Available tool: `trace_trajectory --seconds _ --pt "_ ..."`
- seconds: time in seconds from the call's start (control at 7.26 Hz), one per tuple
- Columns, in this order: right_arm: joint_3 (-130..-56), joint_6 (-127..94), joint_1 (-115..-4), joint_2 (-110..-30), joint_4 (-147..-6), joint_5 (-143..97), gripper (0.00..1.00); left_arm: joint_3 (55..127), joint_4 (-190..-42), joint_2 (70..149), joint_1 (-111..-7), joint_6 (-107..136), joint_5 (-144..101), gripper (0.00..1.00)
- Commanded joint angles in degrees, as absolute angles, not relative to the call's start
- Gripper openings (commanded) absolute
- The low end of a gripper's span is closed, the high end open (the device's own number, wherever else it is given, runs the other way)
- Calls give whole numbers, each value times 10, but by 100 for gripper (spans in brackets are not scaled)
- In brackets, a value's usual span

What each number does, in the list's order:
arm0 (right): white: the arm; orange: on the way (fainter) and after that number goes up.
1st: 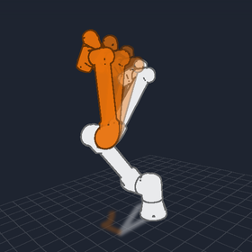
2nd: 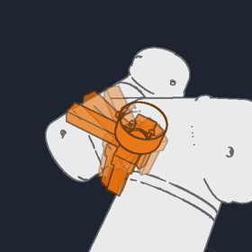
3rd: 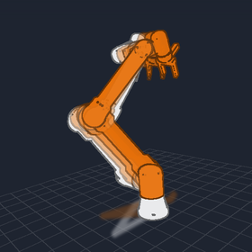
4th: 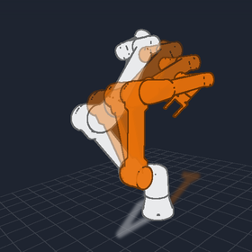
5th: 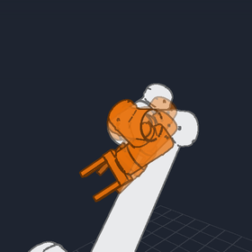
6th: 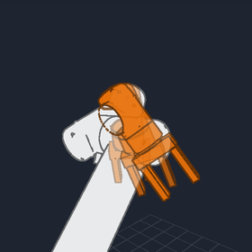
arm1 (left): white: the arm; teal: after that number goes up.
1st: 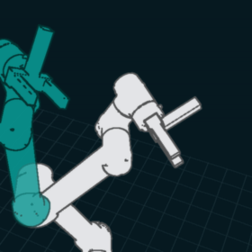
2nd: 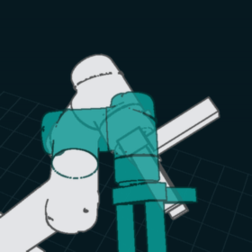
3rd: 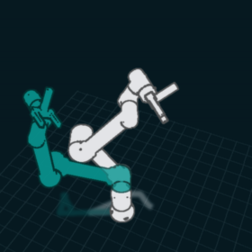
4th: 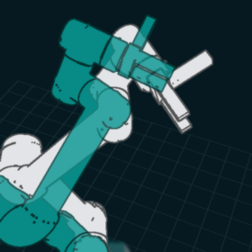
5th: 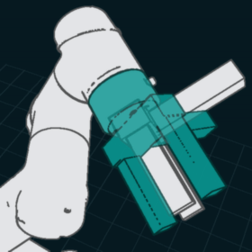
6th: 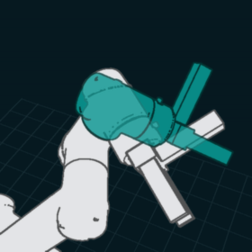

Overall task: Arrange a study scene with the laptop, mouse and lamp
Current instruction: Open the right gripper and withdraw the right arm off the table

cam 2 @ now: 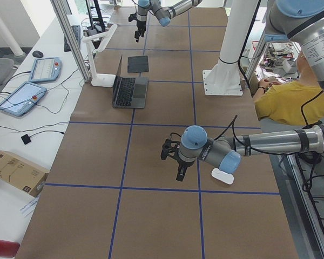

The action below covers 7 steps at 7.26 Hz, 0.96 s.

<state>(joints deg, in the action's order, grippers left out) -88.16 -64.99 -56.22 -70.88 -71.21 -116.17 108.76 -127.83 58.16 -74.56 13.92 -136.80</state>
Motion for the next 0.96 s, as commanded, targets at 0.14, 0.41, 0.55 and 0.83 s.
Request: trace_trajectory --seconds 0.14,0.41,0.55,0.83 --pt "-945 -393 -659 -858 -711 -1242 100 1087 -1344 523 -694 157 -1367 100" --pt "-967 -290 -719 -929 -708 -1291 100 1086 -1413 513 -587 280 -1340 100" --pt "-968 -290 -722 -935 -707 -1294 100 1084 -1449 505 -504 342 -1285 100" --pt "-968 -290 -723 -936 -706 -1294 100 1080 -1474 473 -446 356 -1256 100"
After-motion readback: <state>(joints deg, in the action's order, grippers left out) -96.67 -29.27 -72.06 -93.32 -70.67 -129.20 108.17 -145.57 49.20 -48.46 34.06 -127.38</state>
